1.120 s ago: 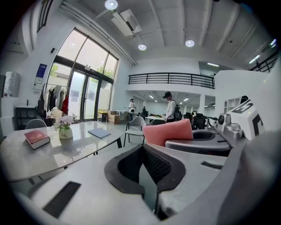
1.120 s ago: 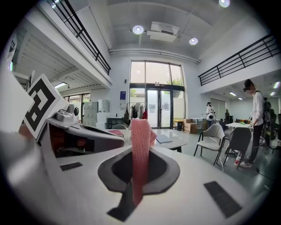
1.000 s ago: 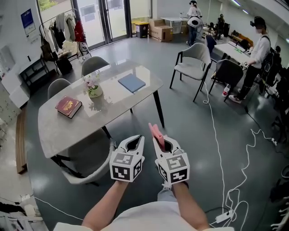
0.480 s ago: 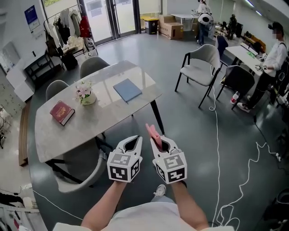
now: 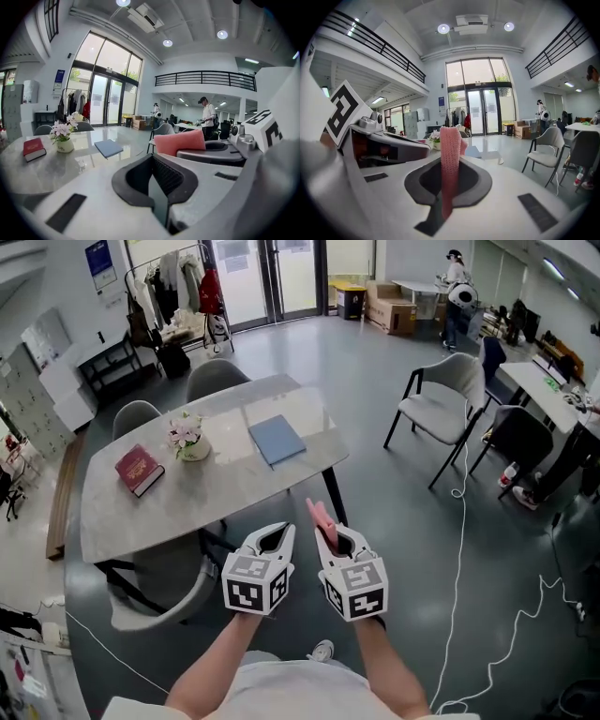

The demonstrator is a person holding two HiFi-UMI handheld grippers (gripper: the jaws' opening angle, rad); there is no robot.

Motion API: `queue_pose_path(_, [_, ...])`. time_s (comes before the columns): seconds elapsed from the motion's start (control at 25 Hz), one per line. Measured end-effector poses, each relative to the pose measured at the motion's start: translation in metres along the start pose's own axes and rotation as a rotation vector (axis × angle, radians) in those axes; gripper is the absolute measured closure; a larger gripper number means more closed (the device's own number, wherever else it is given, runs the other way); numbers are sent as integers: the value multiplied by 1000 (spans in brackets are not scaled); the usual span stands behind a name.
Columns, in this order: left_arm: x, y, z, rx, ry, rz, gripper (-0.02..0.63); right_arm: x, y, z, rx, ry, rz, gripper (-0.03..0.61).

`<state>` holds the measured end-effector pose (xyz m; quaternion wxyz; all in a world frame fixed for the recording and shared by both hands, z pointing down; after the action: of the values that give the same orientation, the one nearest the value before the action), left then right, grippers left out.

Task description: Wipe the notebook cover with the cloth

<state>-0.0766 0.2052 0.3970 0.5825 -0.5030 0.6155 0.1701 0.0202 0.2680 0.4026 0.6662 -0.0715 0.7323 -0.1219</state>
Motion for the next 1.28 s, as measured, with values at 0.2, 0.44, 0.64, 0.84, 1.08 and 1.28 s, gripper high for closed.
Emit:
queue_pose_path(0.2, [5, -13, 0, 17, 1, 9, 606, 2, -9, 13, 19, 9, 13, 565])
queue_pose_path(0.44, [9, -32, -5, 30, 9, 11, 606, -1, -22, 24, 38, 23, 0, 565])
queue_pose_path(0.64, [17, -56, -21, 34, 23, 17, 606, 0, -49, 38, 55, 39, -13, 565])
queue_pose_path(0.84, [30, -89, -51, 47, 50, 21, 606, 3, -93, 53, 85, 66, -36, 565])
queue_pose_path(1.08, [47, -132, -96, 69, 92, 12, 606, 9, -158, 73, 119, 85, -77, 564])
queue_pose_path(1.28, [63, -162, -136, 78, 124, -11, 606, 23, -213, 82, 148, 98, -113, 565])
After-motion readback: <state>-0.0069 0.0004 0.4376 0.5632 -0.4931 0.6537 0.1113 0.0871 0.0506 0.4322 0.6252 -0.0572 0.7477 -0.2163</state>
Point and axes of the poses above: the fingertips, and each gripper's own axes: y backward along the fingers, z to its right, x out of its top, the point moved 6 cm from there along y, backward along the fingers, and after that the axes turned 9 degrees about y, right-handed, at the moved point
